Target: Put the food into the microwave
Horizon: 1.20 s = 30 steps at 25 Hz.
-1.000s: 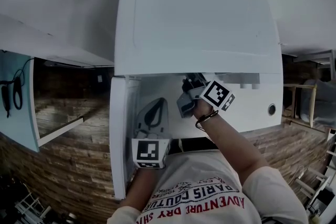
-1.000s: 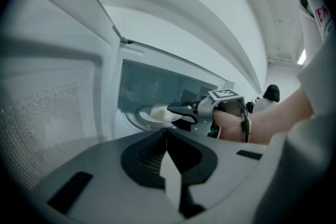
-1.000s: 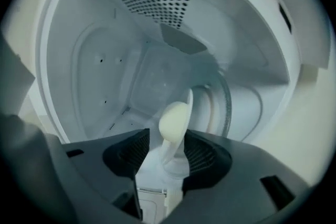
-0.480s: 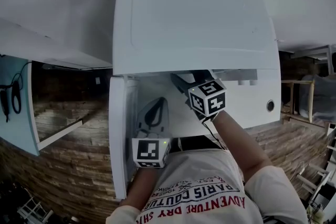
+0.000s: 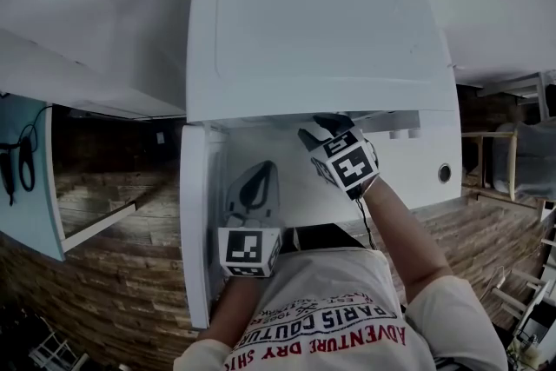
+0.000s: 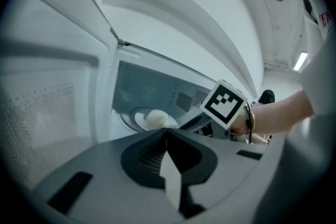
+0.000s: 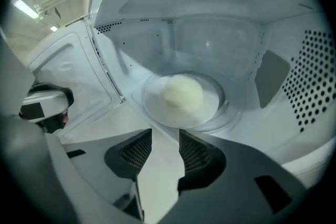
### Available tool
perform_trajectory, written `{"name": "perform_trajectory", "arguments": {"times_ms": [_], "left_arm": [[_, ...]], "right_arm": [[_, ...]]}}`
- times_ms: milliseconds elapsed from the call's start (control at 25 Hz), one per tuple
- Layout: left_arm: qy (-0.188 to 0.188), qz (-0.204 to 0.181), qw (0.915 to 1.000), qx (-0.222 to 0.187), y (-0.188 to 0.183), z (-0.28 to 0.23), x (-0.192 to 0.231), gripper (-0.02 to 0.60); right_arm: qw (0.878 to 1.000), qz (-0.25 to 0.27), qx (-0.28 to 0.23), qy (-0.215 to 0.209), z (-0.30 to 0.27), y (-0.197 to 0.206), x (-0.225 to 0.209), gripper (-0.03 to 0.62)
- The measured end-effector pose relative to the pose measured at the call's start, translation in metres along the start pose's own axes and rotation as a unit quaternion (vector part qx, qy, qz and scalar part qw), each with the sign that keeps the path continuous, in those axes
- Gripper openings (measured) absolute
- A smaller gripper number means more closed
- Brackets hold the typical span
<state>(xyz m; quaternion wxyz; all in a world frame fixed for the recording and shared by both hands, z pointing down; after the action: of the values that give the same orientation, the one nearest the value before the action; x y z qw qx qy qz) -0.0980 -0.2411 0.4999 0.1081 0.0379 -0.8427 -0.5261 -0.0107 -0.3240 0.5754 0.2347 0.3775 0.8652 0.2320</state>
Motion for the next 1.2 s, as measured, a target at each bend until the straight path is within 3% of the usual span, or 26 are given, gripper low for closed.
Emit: {"name": "perform_trajectory", "arguments": {"times_ms": [160,400,680,880,1200], "left_arm": [[0.003,-0.003,1.0,-0.001,-0.001,0.0,-0.001,0.006],[0.002,-0.005,1.0,-0.004,-0.004,0.001,-0.006,0.006],[0.004,-0.008,0.9997,-0.023,-0.037,0.009,-0.024,0.006],[0.024,-0.02,0.9971,-0.07,-0.083,0.029,-0.054,0.006],[0.007,-0.078,0.984,-0.16,-0.139,0.058,-0.079,0.006]], "right_arm": [[0.999,-0.019,-0.026,0.008,0.004,0.0,-0.003,0.158],[0.995,-0.038,-0.095,0.015,0.029,-0.008,0.007,0.032],[0.983,-0.028,-0.177,0.026,0.086,-0.017,0.041,0.012],[0.964,-0.01,-0.26,0.059,0.143,-0.037,0.06,0.012],[0.915,0.045,-0.385,0.111,0.215,-0.065,0.074,0.011]]}}
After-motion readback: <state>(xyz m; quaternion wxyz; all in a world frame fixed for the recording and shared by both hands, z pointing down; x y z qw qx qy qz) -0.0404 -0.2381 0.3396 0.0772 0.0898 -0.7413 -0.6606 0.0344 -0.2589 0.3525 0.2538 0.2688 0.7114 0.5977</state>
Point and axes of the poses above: the fingertips, and each gripper's own axes: z backward along the fingers, x to its left, y out of its underside, the point moved 1 cm from there along z, backward along the fingers, and after that the axes turned 12 degrees about -y, right-handed, at the moved point
